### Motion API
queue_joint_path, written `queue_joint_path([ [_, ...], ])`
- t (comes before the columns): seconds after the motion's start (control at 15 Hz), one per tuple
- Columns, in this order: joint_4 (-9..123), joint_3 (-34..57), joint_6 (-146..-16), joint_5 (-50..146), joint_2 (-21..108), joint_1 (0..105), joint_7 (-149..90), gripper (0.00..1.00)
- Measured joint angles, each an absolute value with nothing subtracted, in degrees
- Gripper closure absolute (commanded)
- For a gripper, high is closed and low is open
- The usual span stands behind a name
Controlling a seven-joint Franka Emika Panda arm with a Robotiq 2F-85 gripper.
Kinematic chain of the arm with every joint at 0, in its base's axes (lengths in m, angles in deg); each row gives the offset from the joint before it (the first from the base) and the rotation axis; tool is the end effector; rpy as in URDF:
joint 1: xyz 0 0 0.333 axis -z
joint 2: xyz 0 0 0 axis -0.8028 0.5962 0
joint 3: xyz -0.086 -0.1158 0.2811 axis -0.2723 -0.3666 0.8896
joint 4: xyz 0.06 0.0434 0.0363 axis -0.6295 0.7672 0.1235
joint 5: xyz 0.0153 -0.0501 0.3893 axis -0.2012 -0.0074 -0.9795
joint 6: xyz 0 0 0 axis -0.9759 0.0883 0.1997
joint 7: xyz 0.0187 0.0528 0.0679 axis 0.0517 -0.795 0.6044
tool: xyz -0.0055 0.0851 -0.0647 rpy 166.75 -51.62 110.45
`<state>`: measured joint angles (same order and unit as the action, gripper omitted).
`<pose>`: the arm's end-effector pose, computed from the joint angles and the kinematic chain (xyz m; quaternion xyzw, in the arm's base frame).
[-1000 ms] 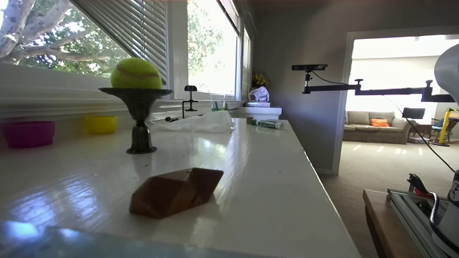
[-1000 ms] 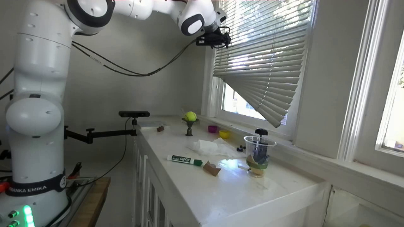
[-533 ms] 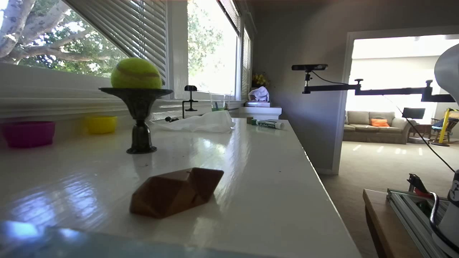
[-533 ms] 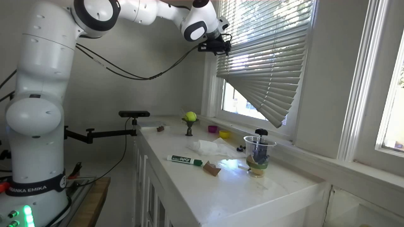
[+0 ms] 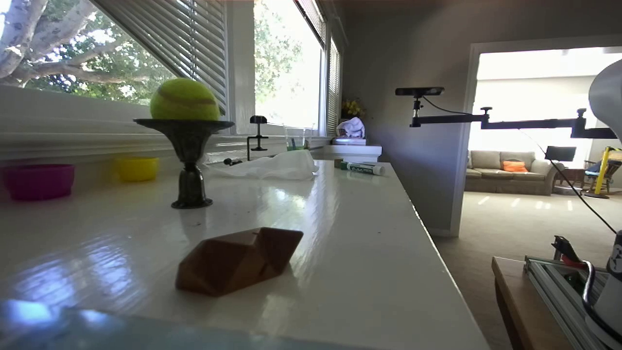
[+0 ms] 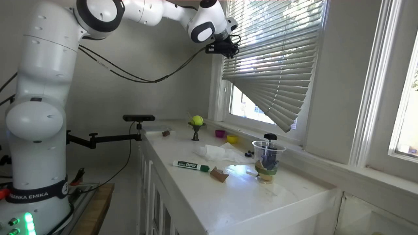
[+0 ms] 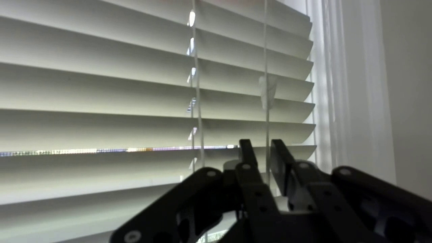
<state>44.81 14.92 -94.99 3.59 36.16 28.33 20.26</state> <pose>0.5981 0.2574 0.7351 -0.7663 -0.3235 -0.5093 0.2210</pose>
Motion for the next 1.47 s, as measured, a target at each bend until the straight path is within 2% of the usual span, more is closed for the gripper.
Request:
queue_joint_path([
  [0.73, 46.3, 13.9, -95.4, 3.6, 35.4, 28.6, 19.8, 1.00],
  [1.47, 65.4, 10.4, -102.3, 3.6, 24.8, 29.0, 11.7, 1.00],
])
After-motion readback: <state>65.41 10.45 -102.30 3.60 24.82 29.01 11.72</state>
